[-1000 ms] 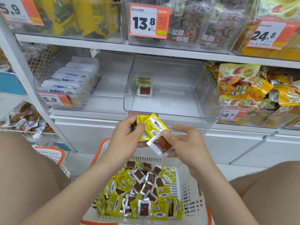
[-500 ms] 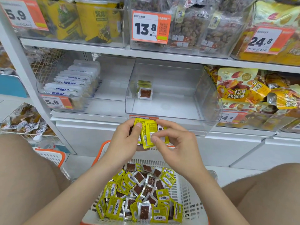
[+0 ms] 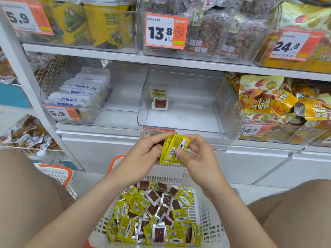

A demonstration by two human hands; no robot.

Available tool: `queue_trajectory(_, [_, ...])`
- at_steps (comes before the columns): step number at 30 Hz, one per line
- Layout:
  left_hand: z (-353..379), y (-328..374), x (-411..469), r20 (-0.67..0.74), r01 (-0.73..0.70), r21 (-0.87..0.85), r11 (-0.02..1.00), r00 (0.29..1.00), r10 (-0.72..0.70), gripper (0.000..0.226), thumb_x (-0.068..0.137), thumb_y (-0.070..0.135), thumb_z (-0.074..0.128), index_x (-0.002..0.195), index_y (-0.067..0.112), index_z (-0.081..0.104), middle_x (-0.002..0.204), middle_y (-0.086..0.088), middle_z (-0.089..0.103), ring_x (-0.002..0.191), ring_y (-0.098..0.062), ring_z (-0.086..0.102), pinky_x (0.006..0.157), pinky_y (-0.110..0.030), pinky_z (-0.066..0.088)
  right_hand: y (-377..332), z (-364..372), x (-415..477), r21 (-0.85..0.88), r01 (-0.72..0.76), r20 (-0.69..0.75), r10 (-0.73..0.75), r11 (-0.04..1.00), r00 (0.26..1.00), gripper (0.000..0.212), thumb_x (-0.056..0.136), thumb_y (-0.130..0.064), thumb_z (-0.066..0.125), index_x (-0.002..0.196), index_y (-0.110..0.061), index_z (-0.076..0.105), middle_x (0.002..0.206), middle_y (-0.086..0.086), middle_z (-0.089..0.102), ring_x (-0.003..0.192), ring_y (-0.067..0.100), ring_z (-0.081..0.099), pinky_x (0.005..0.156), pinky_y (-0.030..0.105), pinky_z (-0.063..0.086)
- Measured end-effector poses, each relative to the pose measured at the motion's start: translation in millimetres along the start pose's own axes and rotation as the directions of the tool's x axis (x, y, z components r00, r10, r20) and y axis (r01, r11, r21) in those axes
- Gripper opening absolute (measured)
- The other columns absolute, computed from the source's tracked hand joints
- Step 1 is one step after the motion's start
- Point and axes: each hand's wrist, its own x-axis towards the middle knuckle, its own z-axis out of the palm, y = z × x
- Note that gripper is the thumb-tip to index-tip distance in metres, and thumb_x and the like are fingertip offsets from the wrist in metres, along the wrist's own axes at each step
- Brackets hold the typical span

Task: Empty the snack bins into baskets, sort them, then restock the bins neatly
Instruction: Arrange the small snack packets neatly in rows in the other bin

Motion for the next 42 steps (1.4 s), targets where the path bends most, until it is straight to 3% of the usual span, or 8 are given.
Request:
queue_trajectory(4, [-1,-1,-1,-0.014,-0.05,0.005,0.999,0.999,0.05,0.044,0.109,0.0,0.046,0.138,0.027,0.065,0.126,0.001,0.072,0.11,-0.029,0.072,0.089,-0.048,0.063,-5,-1,-4,-0.033,-0.02,0.139,0.025,0.999,0.99,0.036,0.103,-0.007,0.063,0.129,-0.032,0.061,0.114,-0.006,0.076,0.093,0.019,0.078,0.08,0.034,0.064])
queue_trajectory(10, [1,-8,3,-0.213,-0.104,-0.024,0.994,0.972,0.096,0.07,0.098,-0.008,0.061,0.15,0.037,0.046,0.109,0.001,0.072,0.089,-0.017,0.071,0.083,-0.042,0.063,-5,-5,-4,0.14,-0.178,0.054,0.172,0.974,0.984,0.025,0.099,0.001,0.066,0.122,-0.004,0.057,0.112,0.015,0.074,0.091,0.033,0.078,0.074,0.046,0.066])
queue_trajectory(13, [2,-8,2,-0.297,-0.179,0.229,0.957,0.923,0.244,0.053,0.089,-0.005,0.07,0.131,0.028,0.063,0.11,0.013,0.074,0.1,-0.007,0.073,0.09,-0.031,0.06,-4,-11,0,0.187,-0.181,-0.001,0.184,0.966,0.983,0.027,0.099,0.003,0.065,0.123,-0.007,0.059,0.11,0.016,0.075,0.089,0.031,0.078,0.069,0.043,0.065])
queue_trajectory(20, [-16,-21,3,0.241,-0.572,0.751,0.33,0.703,0.669,0.044,0.088,-0.017,0.059,0.12,0.01,0.073,0.129,-0.005,0.068,0.129,-0.021,0.062,0.118,-0.053,0.04,-6,-21,2,-0.096,-0.161,-0.007,0.161,0.982,0.987,0.055,0.1,0.002,0.058,0.14,-0.035,0.053,0.114,0.012,0.069,0.093,0.027,0.073,0.072,0.039,0.065])
queue_trajectory(26, [-19,-14,3,0.268,-0.567,0.804,0.18,0.615,0.741,0.023,0.101,0.004,0.064,0.109,0.02,0.079,0.115,0.007,0.073,0.118,-0.026,0.063,0.106,-0.05,0.042,-15,-35,9,0.299,-0.203,-0.241,0.28,0.932,0.929,0.035,0.099,0.004,0.052,0.124,-0.02,0.056,0.107,0.008,0.066,0.082,0.025,0.065,0.065,0.038,0.056])
queue_trajectory(32, [-22,-13,5,0.24,-0.592,0.764,0.256,0.629,0.739,0.026,0.101,0.003,0.063,0.111,0.02,0.08,0.118,0.013,0.073,0.108,-0.025,0.063,0.089,-0.042,0.052,-26,-31,3,0.47,-0.456,0.276,0.365,0.756,0.889,0.02,0.094,0.001,0.047,0.105,-0.008,0.062,0.095,0.013,0.067,0.071,0.021,0.056,0.059,0.03,0.043])
queue_trajectory(38, [-19,-10,6,0.22,-0.626,0.696,0.351,0.652,0.726,0.022,0.097,0.003,0.067,0.111,0.015,0.08,0.125,0.0,0.07,0.114,-0.029,0.061,0.099,-0.034,0.05,-17,-24,3,0.396,-0.558,0.361,0.435,0.729,0.825,0.031,0.092,-0.002,0.048,0.119,-0.006,0.061,0.109,0.018,0.064,0.077,0.022,0.058,0.06,0.029,0.04])
queue_trajectory(42, [-15,-11,8,0.089,-0.515,0.663,0.543,0.775,0.625,0.022,0.103,0.017,0.063,0.108,0.03,0.081,0.134,0.001,0.053,0.125,-0.028,0.052,0.108,-0.036,0.044,-9,-25,8,0.309,-0.435,0.038,0.446,0.846,0.894,0.032,0.092,-0.002,0.056,0.122,-0.009,0.062,0.107,0.016,0.073,0.089,0.029,0.066,0.068,0.035,0.051])
